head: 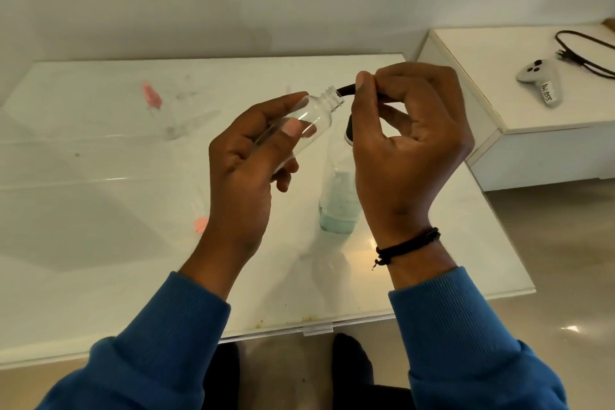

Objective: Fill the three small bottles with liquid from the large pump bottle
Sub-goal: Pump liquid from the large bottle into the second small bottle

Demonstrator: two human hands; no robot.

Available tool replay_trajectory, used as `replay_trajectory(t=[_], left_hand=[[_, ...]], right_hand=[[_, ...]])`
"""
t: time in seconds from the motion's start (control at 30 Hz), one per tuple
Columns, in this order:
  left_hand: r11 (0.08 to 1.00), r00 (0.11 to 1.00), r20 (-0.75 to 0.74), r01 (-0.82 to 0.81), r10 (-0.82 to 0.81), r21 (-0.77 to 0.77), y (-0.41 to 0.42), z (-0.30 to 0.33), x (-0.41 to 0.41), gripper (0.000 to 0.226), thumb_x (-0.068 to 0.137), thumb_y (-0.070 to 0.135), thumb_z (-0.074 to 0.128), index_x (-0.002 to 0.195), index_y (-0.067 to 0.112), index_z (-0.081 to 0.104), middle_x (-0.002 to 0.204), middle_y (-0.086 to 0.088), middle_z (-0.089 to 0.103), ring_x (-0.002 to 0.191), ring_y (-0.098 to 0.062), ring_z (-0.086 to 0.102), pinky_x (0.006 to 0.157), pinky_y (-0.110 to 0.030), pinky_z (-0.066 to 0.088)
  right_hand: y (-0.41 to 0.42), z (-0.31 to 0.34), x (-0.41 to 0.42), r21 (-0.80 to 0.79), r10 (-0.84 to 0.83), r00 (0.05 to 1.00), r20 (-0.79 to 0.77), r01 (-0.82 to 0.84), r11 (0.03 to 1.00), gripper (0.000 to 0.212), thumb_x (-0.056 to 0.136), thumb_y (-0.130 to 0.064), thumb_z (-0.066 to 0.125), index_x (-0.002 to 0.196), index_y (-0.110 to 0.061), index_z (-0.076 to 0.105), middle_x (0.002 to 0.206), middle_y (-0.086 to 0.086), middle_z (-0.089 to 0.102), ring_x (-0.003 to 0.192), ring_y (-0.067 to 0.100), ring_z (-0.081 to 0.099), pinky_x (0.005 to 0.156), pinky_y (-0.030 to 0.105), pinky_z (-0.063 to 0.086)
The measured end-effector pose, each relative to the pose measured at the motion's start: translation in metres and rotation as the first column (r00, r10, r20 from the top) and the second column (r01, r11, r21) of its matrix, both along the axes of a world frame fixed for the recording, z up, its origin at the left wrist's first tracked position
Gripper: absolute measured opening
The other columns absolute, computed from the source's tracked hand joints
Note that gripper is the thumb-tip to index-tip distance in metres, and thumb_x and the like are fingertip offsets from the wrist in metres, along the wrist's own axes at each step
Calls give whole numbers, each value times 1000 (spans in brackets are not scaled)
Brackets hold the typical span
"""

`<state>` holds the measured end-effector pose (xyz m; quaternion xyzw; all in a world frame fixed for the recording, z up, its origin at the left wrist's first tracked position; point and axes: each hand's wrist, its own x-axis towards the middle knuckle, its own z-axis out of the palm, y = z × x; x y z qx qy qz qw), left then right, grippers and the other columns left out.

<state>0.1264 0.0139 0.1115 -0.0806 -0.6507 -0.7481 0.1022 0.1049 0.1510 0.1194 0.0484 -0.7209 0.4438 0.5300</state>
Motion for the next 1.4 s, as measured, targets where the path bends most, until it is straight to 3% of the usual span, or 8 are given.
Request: replay_trajectory(t=[0.3,0.37,0.47,0.7,0.8,0.9,1.23,1.4], left_hand=[[992,999,30,48,-44,-119,1,7,-5,48,84,26,71,130,20,59,120,2,66,88,-16,62,64,-23,51],[999,999,38,32,-31,-44,-1,9,-7,48,79,21,79,124,17,61,114,1,71,83,-17,66,65,-26,52],[973,984,164,26,-64,227,-5,8,-6,47,71,16,81,115,13,66,110,-5,75,80,-21,70,70,-26,54],[750,901,284,65,-328,659,-10,5,-1,49,80,20,65,127,9,65,120,-12,70,95,-24,72,76,-24,59],[700,875,303,56,-378,712,-14,-1,1,48,81,21,65,129,10,64,127,-14,67,99,-27,72,77,-24,60],[667,857,353,-14,-376,745,-13,-6,3,56,65,25,76,118,9,67,122,-10,70,90,-22,74,69,-19,59],[609,839,352,-32,-414,793,-9,-13,6,48,67,22,72,113,7,67,117,-14,71,83,-20,74,64,-20,59],[606,829,351,-19,-435,795,-6,-14,7,45,72,23,70,114,8,68,119,-14,71,83,-19,75,66,-20,60]], right_hand=[[3,-2,-1,30,-41,998,-37,42,999,13,92,-4,75,81,3,72,87,15,68,78,17,64,63,32,59],[5,-1,-1,44,-46,998,-50,48,998,14,93,-4,73,80,3,72,86,14,68,77,17,64,61,34,59],[3,-1,-2,61,-60,996,-64,64,996,21,94,-6,72,75,2,71,78,11,66,73,16,60,58,37,56],[1,-3,-3,97,-61,996,-65,68,993,22,93,-5,73,72,2,70,75,14,65,78,11,60,60,38,55],[-2,-1,-2,117,-40,998,-50,46,992,20,93,-7,74,75,3,71,78,14,65,73,17,62,60,35,55],[-4,0,0,137,-27,999,-32,31,990,15,93,-7,74,81,2,73,81,13,65,72,19,62,60,34,56],[1,-3,-9,123,-90,990,-105,103,987,28,94,-12,75,70,1,70,92,17,67,77,-5,54,57,26,55],[4,0,-9,117,-83,988,-128,99,988,31,97,-10,68,67,0,67,73,13,63,70,-7,47,60,12,44]])
